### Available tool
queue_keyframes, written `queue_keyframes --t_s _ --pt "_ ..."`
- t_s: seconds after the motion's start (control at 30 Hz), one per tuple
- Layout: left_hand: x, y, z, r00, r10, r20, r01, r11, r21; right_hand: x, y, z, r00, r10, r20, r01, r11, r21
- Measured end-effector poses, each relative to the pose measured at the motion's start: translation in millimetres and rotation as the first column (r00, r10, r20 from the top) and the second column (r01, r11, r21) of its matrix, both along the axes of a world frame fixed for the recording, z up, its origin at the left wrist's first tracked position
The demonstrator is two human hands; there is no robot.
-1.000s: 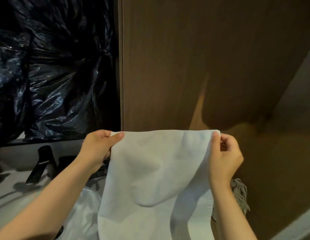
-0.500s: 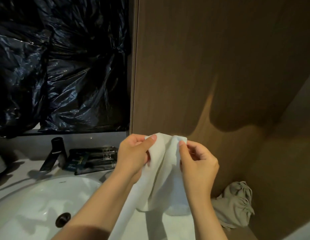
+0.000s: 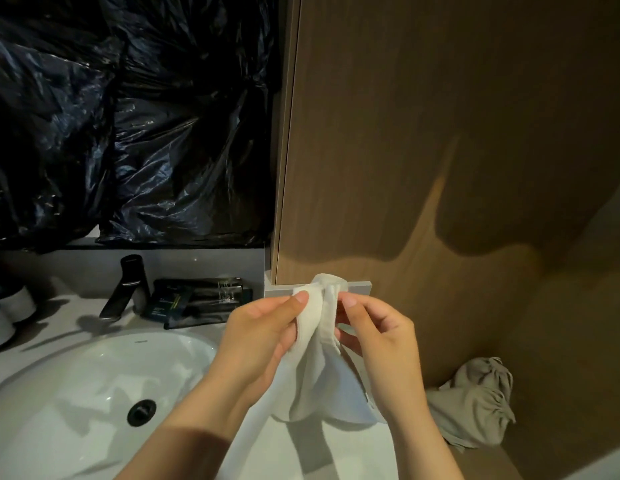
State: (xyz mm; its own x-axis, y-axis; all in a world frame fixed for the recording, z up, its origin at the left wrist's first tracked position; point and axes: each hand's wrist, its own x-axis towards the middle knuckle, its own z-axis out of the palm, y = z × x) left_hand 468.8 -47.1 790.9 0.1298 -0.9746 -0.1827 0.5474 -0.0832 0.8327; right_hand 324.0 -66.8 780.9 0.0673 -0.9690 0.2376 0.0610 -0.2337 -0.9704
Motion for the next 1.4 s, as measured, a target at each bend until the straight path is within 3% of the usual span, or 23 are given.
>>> queue_keyframes --t_s 0.17,0.3,0.37,0.67,0.77,0.87,1.17,1.4 --pt "1 14 1 0.997 0.01 0.08 -0.005 0.998 -0.066 -5 -6 2 0.991 0.137 0.012 -0.137 0.99 0.027" --pt "1 18 6 0.989 0.059 0.138 -0.042 0.991 -0.123 -4 -19 6 0.979 0.084 -0.184 -0.097 0.993 -0.065" --pt "3 20 9 0.989 0.064 0.134 -0.045 0.989 -0.138 -4 -22 7 0.951 0.127 -0.28 -0.16 0.982 -0.1" --pt "6 23 13 0.976 0.099 0.195 -0.072 0.987 -0.143 -3 -29 8 0.897 0.161 -0.412 -0.238 0.961 -0.142" --pt "7 22 12 0.977 0.099 0.19 -0.072 0.987 -0.145 -1 -27 5 0.91 0.126 -0.396 -0.205 0.964 -0.166" --pt "9 20 11 0.974 0.095 0.204 -0.063 0.985 -0.159 2 -25 2 0.922 0.207 -0.329 -0.253 0.961 -0.107" --pt "18 18 11 0.961 0.034 0.273 0.009 0.988 -0.156 1 -31 4 0.883 0.206 -0.422 -0.295 0.943 -0.157" --pt "17 10 13 0.93 0.151 0.334 -0.122 0.987 -0.105 5 -32 5 0.91 0.183 -0.372 -0.267 0.946 -0.187"
